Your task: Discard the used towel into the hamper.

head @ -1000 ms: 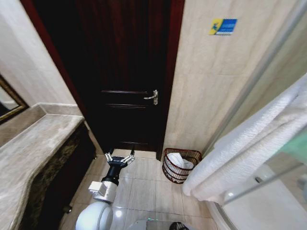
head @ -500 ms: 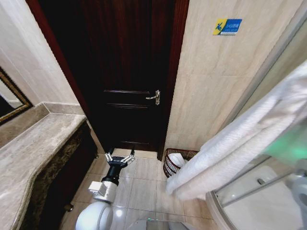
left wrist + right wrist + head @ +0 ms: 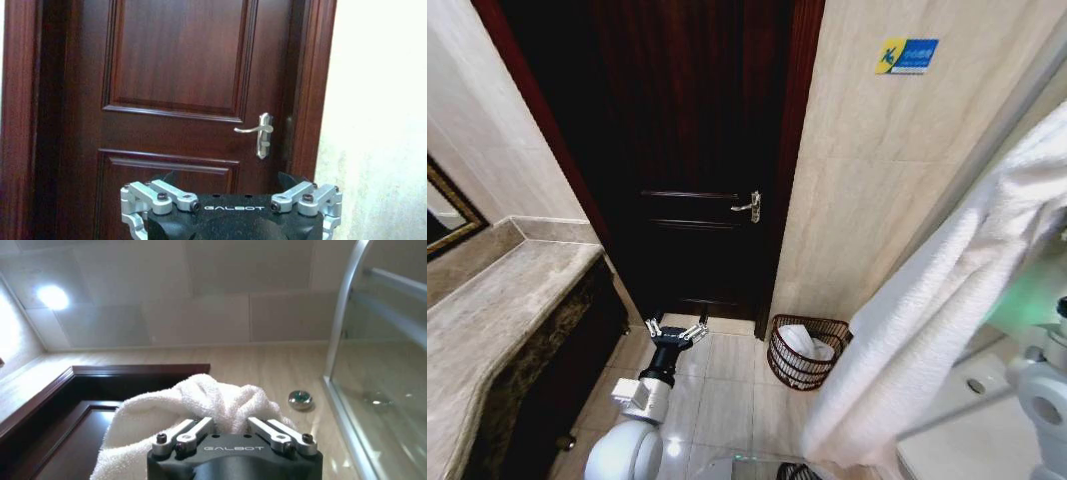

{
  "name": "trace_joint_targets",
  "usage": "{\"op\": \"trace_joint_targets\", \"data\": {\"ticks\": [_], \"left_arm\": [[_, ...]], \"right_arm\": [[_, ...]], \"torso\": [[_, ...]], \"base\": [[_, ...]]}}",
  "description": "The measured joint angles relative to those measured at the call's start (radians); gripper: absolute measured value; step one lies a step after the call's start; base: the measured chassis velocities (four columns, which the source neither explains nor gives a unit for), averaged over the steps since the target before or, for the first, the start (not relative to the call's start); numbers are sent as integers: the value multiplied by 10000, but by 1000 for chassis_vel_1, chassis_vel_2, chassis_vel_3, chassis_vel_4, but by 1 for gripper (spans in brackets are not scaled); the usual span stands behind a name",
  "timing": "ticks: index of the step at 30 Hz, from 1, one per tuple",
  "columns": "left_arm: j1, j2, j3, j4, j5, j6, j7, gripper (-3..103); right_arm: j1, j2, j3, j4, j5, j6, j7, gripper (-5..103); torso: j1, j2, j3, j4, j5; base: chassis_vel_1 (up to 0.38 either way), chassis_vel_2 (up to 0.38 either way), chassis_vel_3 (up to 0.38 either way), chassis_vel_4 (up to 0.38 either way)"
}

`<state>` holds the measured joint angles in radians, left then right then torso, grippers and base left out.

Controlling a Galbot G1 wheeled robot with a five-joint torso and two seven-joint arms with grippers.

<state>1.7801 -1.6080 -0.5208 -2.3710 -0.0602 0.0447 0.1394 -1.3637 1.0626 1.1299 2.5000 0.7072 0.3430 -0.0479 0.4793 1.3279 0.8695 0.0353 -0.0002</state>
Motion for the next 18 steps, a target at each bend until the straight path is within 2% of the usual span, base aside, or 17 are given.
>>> {"op": "trace_joint_targets", "data": {"ticks": [3,6,9,10,13,18], "left_arm": [[0,-1,0,0,0,0,0,100],[-1,0,0,0,0,0,0,100],[0,-2,0,0,0,0,0,100],[0,-2,0,0,0,0,0,100],[2,-1,0,0,0,0,0,100],[3,0,0,0,0,0,0,100]], "right_arm": [[120,-93,0,-1,25,-50,41,9],[398,-319,-26,-6,185,-147,238,9],[1279,-966,-323,-619,101,-386,367,9],[1279,-966,-323,-619,101,-386,367,9],[2269,-1373,-879,-1375,54,-403,310,9],[3332,-1577,-1569,-1945,-13,-407,539,9]], "torso": [[2,-2,1,4,6],[3,-2,1,-3,0],[8,-3,3,5,2],[8,-3,3,5,2],[-3,-2,1,1,3],[-6,0,-1,1,2]], "base": [[-151,160,163,-160],[-155,135,134,-122],[-75,101,70,-71],[-16,50,29,-50],[0,0,0,0],[0,0,0,0]]}}
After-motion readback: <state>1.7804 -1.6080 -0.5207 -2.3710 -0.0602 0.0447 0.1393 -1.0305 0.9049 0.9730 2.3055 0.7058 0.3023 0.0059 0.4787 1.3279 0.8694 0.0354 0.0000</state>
